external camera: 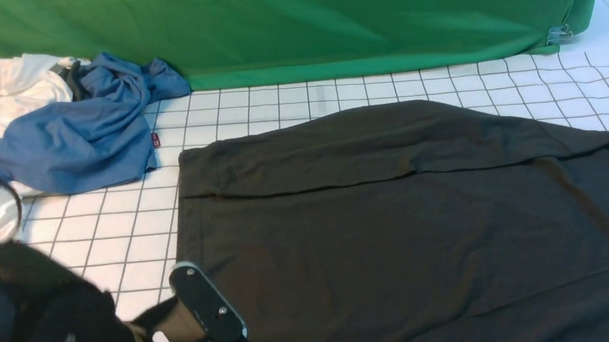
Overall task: Fold a long-sleeved shirt over a white checkered tablecloth.
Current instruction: 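Grasp the left edge of the dark T-shirt lying flat on the table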
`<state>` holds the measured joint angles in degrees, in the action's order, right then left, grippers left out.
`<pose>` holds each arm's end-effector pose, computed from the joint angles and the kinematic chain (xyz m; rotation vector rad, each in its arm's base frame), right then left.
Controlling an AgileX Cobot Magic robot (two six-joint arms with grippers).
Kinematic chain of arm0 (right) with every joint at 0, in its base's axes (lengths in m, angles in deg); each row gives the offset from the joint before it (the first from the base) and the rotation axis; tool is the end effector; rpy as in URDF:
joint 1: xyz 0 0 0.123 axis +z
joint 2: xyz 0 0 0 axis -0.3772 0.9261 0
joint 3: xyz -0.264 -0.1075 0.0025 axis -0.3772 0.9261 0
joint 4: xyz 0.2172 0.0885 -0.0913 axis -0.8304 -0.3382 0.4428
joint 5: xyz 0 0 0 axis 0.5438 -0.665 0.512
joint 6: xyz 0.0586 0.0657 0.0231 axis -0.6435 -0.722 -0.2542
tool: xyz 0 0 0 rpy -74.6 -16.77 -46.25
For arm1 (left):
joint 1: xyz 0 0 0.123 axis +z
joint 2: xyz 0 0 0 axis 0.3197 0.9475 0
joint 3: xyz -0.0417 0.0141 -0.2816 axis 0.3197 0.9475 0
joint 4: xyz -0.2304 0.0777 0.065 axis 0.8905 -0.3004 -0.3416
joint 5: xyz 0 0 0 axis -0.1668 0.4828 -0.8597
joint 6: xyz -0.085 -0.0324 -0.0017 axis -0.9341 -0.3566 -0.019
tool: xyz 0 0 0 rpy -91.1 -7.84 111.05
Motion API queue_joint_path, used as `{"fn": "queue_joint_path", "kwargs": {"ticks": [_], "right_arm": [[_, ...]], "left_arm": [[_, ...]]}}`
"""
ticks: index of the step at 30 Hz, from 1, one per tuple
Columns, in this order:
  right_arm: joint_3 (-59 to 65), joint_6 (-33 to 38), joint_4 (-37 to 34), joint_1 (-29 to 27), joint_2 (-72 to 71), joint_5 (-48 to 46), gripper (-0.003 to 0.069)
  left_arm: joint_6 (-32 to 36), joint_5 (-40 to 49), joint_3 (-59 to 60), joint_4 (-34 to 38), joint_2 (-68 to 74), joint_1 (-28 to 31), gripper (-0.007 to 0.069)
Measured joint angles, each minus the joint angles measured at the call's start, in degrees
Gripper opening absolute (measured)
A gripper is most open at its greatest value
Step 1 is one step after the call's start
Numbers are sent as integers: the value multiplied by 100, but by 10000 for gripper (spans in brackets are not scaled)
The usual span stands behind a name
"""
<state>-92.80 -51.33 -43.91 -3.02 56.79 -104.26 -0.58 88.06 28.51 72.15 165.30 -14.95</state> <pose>0.1397 0.0612 0.3620 -0.8325 2.2185 0.1574 0.1722 -0.1223 0.1968 1.2860 2.6363 -0.1488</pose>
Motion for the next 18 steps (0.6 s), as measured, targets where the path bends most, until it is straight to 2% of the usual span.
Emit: {"fn": "queue_joint_path", "kwargs": {"ticks": [5,12,18], "right_arm": [[-7,-7,6,6,0,243,16],[-7,-14,6,6,0,242,16],[-7,-14,6,6,0,242,16]], "left_arm": [[30,-869,155,0,335,-5,416],[388,-1026,155,351,779,-5,348],[584,-695,64,569,791,-5,186]]}}
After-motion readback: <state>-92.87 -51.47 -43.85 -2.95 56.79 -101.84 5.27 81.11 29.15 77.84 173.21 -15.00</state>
